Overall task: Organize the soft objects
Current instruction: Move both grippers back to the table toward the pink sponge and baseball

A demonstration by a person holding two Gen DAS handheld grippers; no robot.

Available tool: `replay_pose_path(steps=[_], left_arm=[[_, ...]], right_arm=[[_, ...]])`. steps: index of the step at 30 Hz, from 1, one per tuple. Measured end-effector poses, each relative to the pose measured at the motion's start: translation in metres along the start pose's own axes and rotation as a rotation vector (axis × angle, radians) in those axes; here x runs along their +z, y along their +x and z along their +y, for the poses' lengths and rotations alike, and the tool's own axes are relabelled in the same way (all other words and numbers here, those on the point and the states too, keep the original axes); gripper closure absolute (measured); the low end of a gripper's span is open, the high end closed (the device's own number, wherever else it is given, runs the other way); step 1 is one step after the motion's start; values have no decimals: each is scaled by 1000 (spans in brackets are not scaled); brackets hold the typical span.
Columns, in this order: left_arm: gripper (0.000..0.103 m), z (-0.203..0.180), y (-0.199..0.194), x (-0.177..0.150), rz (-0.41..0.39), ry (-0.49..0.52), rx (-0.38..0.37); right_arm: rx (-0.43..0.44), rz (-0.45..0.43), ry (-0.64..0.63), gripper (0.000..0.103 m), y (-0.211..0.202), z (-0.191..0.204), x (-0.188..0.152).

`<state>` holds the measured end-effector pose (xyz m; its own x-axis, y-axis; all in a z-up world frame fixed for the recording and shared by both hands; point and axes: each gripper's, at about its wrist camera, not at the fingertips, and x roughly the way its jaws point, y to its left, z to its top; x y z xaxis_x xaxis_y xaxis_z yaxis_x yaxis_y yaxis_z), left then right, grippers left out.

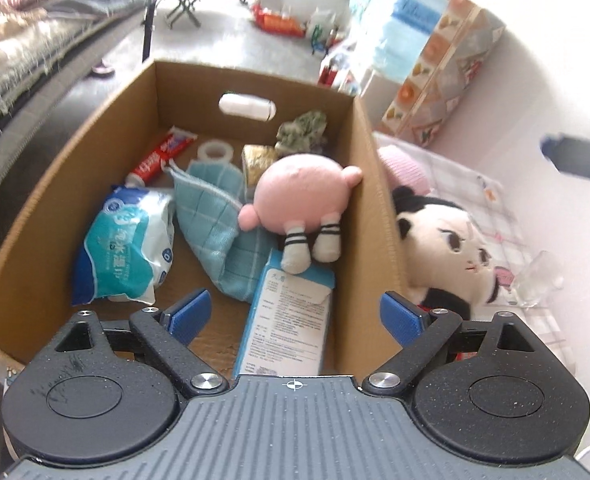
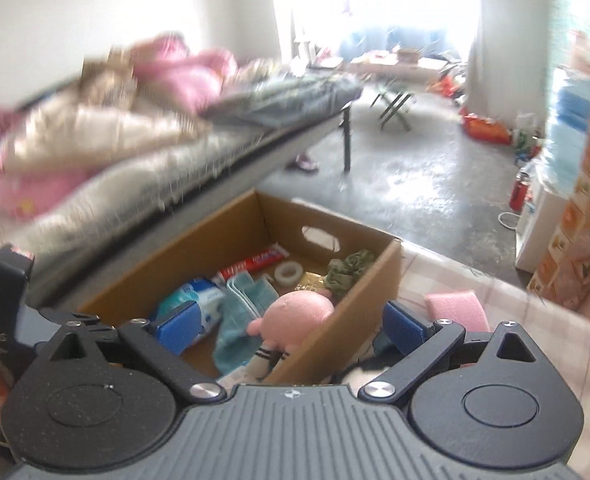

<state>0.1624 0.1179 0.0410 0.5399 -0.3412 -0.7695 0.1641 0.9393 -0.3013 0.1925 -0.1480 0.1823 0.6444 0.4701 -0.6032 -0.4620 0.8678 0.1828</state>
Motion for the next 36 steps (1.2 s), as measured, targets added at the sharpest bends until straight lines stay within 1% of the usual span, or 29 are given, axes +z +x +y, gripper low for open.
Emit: replay_pose_path(steps=[4, 7, 11, 14, 17, 19, 21, 23, 26, 27, 29, 31, 32, 34, 36], left_arm=[[8, -15, -20, -10, -65, 35, 0], [7, -33, -31, -20, -108, 92, 9], [5, -62, -40, -26, -145, 170, 13], [4, -82, -43, -25, -161, 211, -3], [4, -106, -39, -14, -162, 256, -5], [4, -122, -32, -3, -162, 280, -9], [4, -135, -21, 13, -142, 291, -9], [4, -146, -6, 32, -116, 288, -10], [4, -158, 20, 64, -57, 241, 4], [4, -161, 30, 73, -42, 223, 7], [4, -173, 51, 91, -11, 212, 37], [4, -185, 73, 104, 18, 226, 69], [4, -192, 86, 111, 38, 236, 86], [4, -201, 114, 123, 82, 226, 127], [4, -208, 141, 135, 121, 208, 140]], right_arm=[[-49, -82, 85, 2, -49, -14, -32], [-68, -133, 158, 0, -75, -28, -58], [-84, -165, 276, 0, -97, -53, -88], [-85, -183, 333, 0, -106, -71, -100], [-78, -226, 377, 0, -112, -88, -107], [-75, -249, 405, 0, -109, -98, -107], [-88, -271, 420, 0, -103, -106, -106], [-133, -295, 420, 0, -96, -111, -109], [-214, -320, 409, 1, -80, -118, -113], [-228, -321, 407, 1, -73, -120, -116], [-243, -316, 401, 2, -56, -123, -117], [-251, -302, 387, 4, -36, -128, -116], [-264, -291, 383, 5, -25, -131, -115], [-282, -265, 385, 8, -6, -140, -113], [-286, -239, 401, 8, 12, -151, -111]])
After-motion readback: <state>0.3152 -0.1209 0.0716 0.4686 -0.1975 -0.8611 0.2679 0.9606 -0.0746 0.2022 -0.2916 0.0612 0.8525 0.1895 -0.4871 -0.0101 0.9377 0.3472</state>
